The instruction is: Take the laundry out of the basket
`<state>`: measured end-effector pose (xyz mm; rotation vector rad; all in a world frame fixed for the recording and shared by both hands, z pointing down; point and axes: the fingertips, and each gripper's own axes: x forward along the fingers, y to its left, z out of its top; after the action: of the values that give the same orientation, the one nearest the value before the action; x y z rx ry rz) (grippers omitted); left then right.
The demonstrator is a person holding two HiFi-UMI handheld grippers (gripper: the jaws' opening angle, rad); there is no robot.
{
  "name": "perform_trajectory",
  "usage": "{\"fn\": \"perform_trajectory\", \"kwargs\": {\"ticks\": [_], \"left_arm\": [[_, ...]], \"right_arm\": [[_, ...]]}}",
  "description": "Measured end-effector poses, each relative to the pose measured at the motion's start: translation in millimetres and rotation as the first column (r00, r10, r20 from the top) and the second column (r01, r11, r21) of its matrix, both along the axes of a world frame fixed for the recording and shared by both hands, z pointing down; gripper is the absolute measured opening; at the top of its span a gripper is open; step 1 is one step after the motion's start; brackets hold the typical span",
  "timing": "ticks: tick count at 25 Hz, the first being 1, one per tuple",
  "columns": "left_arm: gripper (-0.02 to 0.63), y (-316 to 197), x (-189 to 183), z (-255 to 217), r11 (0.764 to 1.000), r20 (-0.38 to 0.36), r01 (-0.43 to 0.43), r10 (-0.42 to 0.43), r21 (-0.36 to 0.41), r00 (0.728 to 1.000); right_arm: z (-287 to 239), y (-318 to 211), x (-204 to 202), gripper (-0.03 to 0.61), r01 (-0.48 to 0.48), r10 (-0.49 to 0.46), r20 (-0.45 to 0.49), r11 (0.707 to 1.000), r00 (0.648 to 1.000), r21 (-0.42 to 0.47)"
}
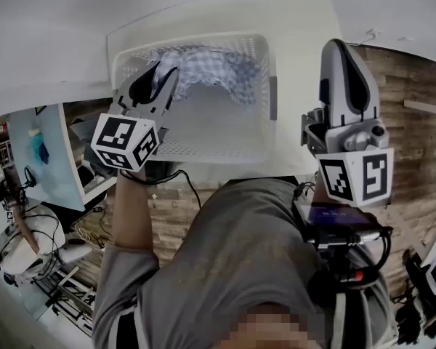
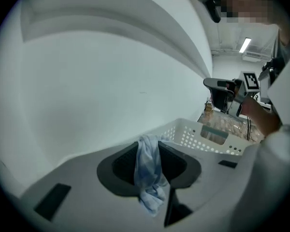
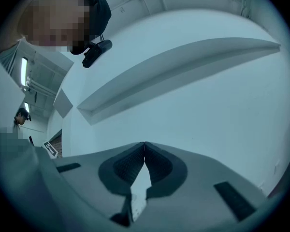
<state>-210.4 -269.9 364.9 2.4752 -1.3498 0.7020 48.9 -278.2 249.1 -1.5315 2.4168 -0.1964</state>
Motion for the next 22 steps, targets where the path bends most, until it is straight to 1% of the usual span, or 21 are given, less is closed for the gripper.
{"fn": "perform_trajectory", "kwargs": {"ticks": [4, 7, 9, 15, 22], "left_arm": [[0.12, 3, 8, -46, 0.994, -0.018, -0.004, 0.007, 0.111, 1.0], [0.12, 7, 15, -86, 0.979, -0.025, -0.009, 0.015, 0.206, 1.0], [0.12, 9, 21, -112, 0.967, -0.034, -0.021, 0.03, 0.256, 0.999], [0.12, 12, 46, -172, 0.93, -0.066, -0.088, 0.119, 0.356, 0.991], [0.12, 22, 105, -225, 0.877, -0.104, -0.171, 0.242, 0.45, 0.965]], "right_arm": [[-14, 21, 4, 0.008, -0.012, 0.012, -0.005, 0.999, 1.0, 0.034], [-22, 35, 9, 0.008, -0.024, 0.025, -0.008, 0.998, 1.0, 0.056], [-28, 46, 10, 0.008, -0.033, 0.033, -0.011, 0.997, 0.999, 0.069], [-49, 76, 20, 0.008, -0.087, 0.09, -0.019, 0.988, 0.996, 0.129], [-70, 112, 57, 0.008, -0.18, 0.188, -0.027, 0.967, 0.982, 0.182]]}}
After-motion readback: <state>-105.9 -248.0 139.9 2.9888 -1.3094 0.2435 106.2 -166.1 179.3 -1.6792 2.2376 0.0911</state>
